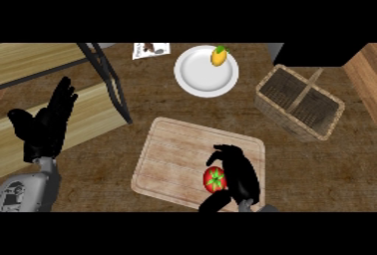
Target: Pick the tomato from the cutting board and place it in the basket
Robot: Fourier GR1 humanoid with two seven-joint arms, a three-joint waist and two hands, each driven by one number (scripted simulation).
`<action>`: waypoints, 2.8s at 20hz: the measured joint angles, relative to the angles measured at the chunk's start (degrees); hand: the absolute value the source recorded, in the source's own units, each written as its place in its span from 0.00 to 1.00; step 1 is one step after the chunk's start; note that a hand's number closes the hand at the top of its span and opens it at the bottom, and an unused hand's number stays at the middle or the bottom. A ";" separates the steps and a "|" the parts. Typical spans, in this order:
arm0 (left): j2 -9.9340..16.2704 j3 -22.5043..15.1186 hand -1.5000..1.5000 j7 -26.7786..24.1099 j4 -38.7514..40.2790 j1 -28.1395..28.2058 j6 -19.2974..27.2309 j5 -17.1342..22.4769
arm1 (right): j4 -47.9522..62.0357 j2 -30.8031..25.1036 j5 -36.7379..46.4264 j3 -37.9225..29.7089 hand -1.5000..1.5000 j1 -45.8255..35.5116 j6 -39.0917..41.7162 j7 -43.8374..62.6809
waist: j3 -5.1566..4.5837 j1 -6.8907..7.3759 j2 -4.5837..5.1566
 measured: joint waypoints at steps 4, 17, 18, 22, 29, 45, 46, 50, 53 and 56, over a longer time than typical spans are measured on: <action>0.07 0.29 0.50 0.10 -0.33 -0.02 -0.25 0.08 | 0.91 -0.19 -0.98 0.93 1.00 0.83 -1.69 -2.25 | -0.16 -0.05 -0.21; -0.65 -0.46 0.50 0.21 0.71 -1.77 -0.75 -0.41 | 4.81 -0.02 -10.87 12.75 1.00 -9.88 -17.83 11.48 | 0.11 1.90 0.50; -0.74 -0.76 0.50 0.45 0.53 -1.97 -0.85 -0.50 | 5.45 0.18 -12.14 13.89 1.00 -11.69 -20.64 12.88 | 0.21 2.29 0.64; -0.78 -0.90 0.50 0.32 0.63 -1.52 -1.32 -0.34 | 5.33 0.72 -14.36 18.63 1.00 -17.25 -31.82 15.66 | 0.47 2.94 0.90; -0.56 -0.39 0.50 0.89 0.89 -2.01 -1.17 -0.24 | 0.85 0.92 -11.58 20.66 1.00 -26.88 -43.80 19.96 | 0.53 2.17 0.65; -0.45 0.51 0.50 -0.44 1.61 -0.55 -0.91 -0.52 | -2.10 0.87 5.88 4.62 1.00 -52.65 -34.39 41.86 | 0.47 0.39 0.25; -0.34 0.69 0.50 -0.35 1.52 -0.45 -0.91 -0.45 | -1.61 0.90 6.10 2.62 1.00 -54.07 -33.87 42.15 | 0.47 0.41 0.27; 0.42 1.58 0.50 0.25 0.39 -0.12 -1.60 0.54 | 1.03 0.90 8.05 -4.16 1.00 -57.47 -31.89 42.39 | 0.50 0.31 0.37; 0.04 1.10 0.50 0.30 0.60 -0.49 -1.21 -0.04 | 4.12 0.17 8.29 -8.92 1.00 -60.71 -30.11 42.08 | 0.50 0.24 0.51; -0.86 0.13 0.50 0.91 -0.92 0.22 -0.68 -0.56 | 6.94 -1.09 8.04 -11.99 1.00 -62.20 -28.26 41.32 | 0.52 0.39 0.52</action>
